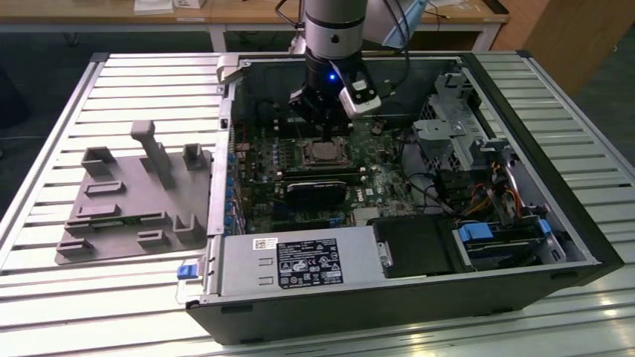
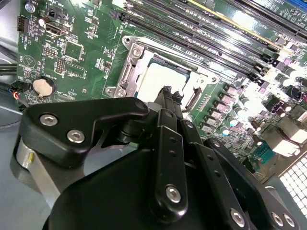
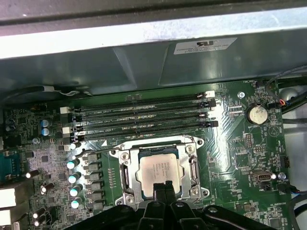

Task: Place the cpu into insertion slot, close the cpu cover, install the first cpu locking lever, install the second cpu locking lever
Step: 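Install the first cpu locking lever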

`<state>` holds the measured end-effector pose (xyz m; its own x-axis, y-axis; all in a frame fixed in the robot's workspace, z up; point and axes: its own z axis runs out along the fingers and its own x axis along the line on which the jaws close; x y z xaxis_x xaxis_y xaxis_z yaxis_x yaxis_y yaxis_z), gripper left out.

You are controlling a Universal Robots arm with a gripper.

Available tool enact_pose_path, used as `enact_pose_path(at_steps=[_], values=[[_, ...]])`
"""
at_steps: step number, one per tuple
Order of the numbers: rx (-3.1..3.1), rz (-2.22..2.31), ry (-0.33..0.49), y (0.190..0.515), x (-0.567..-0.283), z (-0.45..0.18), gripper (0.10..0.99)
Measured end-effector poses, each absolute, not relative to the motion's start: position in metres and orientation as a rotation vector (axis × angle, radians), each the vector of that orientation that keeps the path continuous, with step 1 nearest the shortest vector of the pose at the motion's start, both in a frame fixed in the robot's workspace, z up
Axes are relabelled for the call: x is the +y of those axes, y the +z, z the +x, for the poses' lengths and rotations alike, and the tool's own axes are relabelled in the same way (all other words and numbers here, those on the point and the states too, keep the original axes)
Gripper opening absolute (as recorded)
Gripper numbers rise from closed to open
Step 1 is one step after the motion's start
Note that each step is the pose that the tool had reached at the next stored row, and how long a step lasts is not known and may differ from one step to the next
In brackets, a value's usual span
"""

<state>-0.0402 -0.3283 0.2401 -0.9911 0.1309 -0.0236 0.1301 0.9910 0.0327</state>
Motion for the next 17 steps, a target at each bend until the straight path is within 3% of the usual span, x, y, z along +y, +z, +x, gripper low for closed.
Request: enact_pose_path(at_steps=[17], values=[[3.108,0.204,0.048,0.240,-0.328,-0.067,0.106]])
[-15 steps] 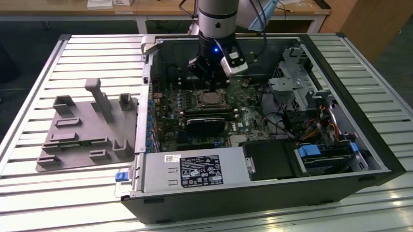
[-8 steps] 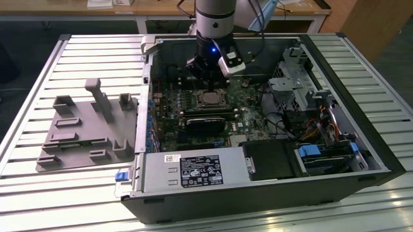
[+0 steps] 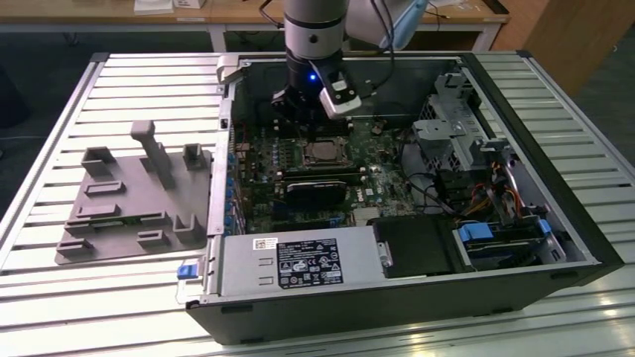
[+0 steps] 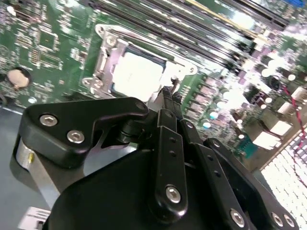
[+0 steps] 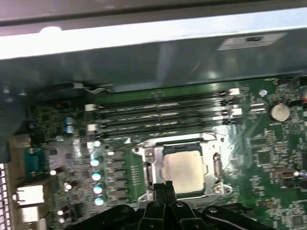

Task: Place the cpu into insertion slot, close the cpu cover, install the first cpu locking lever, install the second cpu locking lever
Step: 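Install the first cpu locking lever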

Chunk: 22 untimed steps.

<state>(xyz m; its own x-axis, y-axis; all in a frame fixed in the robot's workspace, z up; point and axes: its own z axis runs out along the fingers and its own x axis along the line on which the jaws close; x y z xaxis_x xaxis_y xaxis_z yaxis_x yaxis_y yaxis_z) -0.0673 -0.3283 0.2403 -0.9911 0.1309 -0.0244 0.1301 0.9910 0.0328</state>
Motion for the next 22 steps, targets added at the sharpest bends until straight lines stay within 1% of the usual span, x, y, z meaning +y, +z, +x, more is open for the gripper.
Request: enact_pose_path(at_steps=[15,22], values=[[3.093,0.202,0.054,0.240,-0.328,-0.099,0.106],[3.079,0.202,0.153,0.240,-0.328,-0.106,0.106]])
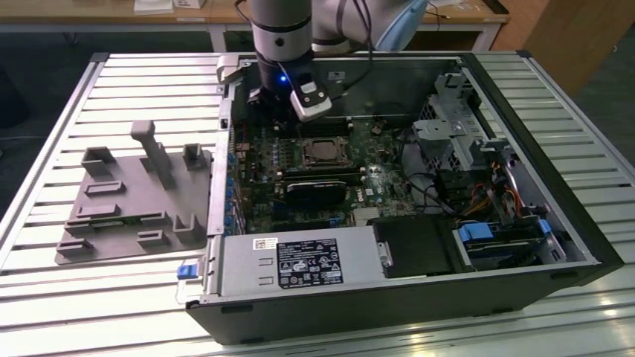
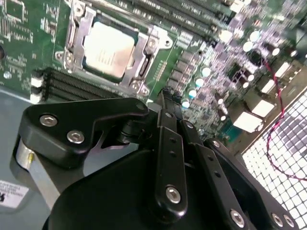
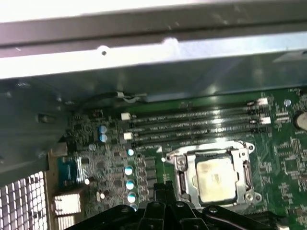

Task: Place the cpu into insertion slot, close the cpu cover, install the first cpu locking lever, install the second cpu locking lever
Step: 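Install the first cpu locking lever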

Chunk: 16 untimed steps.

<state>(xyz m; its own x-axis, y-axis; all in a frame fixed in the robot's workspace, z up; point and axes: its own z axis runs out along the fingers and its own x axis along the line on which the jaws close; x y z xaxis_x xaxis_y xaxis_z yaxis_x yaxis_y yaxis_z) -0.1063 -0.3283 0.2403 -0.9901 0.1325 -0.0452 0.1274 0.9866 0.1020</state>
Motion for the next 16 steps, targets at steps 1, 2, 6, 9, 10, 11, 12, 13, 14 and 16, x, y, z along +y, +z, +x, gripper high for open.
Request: enact_pose_path(at_steps=[1,2,6,9,10,11,12,13,14,16], values=[[3.077,0.201,0.168,0.2403,-0.3283,-0.1072,0.106],[3.074,0.201,0.185,0.2403,-0.3283,-0.1080,0.106],[3.065,0.199,0.242,0.2403,-0.3283,-0.1115,0.106],[3.058,0.197,0.283,0.2402,-0.3283,-0.1137,0.106],[3.056,0.196,0.300,0.2402,-0.3283,-0.1143,0.106],[3.053,0.196,0.316,0.2402,-0.3283,-0.1149,0.106],[3.051,0.195,0.332,0.2402,-0.3283,-0.1153,0.106],[3.049,0.195,0.348,0.2402,-0.3283,-0.1157,0.106],[3.047,0.195,0.365,0.2402,-0.3283,-0.1159,0.106],[3.043,0.194,0.399,0.2402,-0.3283,-0.1163,0.106]])
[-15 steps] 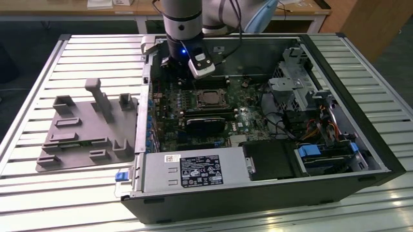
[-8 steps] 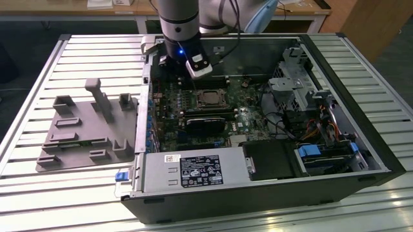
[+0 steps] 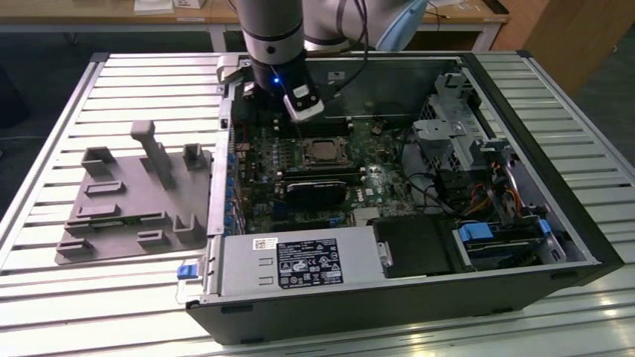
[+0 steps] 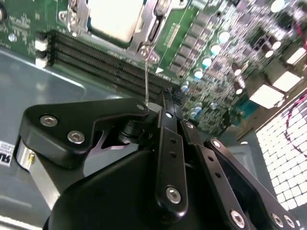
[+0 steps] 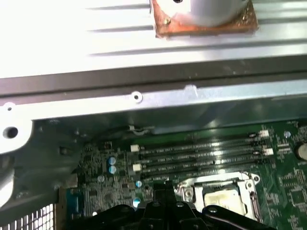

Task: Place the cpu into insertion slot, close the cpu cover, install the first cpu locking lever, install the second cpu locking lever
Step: 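Install the first cpu locking lever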

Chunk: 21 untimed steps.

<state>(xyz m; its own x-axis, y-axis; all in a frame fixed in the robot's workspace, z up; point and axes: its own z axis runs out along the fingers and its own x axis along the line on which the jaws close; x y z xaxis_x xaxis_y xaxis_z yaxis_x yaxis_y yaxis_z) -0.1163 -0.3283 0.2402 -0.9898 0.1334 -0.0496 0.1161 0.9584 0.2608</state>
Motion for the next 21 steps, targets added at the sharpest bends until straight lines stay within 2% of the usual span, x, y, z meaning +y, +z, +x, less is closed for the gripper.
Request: enact_pose_path(at_steps=[4,21], values=[[3.040,0.194,0.423,0.240,-0.328,-0.116,0.106],[3.040,0.194,0.423,0.237,-0.328,-0.086,0.106]])
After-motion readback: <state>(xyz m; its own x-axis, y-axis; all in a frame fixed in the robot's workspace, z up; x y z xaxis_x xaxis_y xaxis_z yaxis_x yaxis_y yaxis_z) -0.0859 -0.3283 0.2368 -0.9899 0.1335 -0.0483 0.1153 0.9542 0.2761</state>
